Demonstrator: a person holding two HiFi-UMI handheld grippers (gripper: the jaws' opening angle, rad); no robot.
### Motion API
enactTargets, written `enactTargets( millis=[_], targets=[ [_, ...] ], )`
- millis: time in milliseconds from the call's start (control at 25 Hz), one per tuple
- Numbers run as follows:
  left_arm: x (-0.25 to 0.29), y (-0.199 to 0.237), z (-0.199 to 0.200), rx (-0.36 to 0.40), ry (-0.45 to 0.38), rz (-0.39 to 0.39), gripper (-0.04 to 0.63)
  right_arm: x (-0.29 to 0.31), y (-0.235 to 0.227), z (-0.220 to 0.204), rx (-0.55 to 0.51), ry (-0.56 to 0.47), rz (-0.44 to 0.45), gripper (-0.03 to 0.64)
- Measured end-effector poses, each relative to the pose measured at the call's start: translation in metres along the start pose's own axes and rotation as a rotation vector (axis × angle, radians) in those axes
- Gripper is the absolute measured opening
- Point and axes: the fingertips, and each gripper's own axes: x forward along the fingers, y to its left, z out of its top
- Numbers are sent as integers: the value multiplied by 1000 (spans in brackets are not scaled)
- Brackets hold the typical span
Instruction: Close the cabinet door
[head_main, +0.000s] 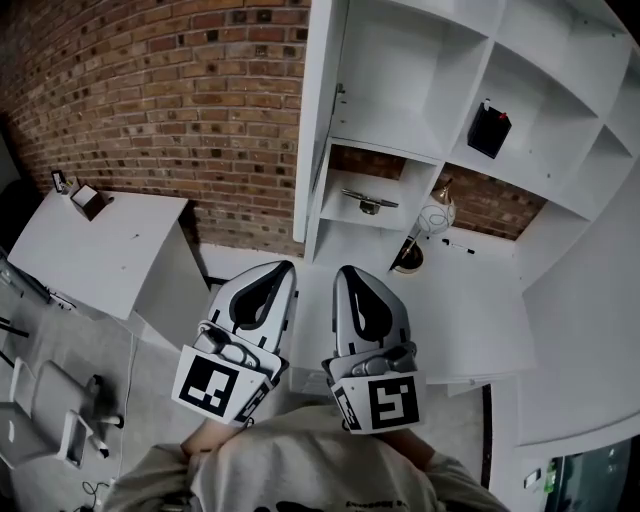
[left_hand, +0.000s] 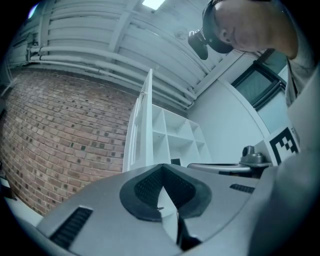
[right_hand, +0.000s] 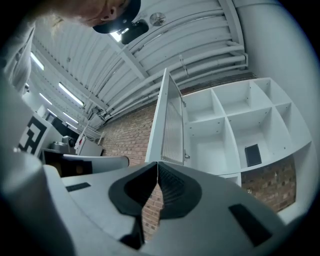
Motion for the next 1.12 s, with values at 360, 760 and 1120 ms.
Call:
enactTargets(
  millis=[360, 760, 1120],
  targets=[
    [14, 22, -4, 21, -37, 34, 8, 28, -4, -12, 19, -13, 58, 20],
    [28, 38, 28, 39, -64, -53, 8, 50, 2, 13, -13, -14, 13, 20],
    [44, 50, 58, 59, -85, -106, 8, 69, 2, 47, -78, -39, -18, 20]
  ],
)
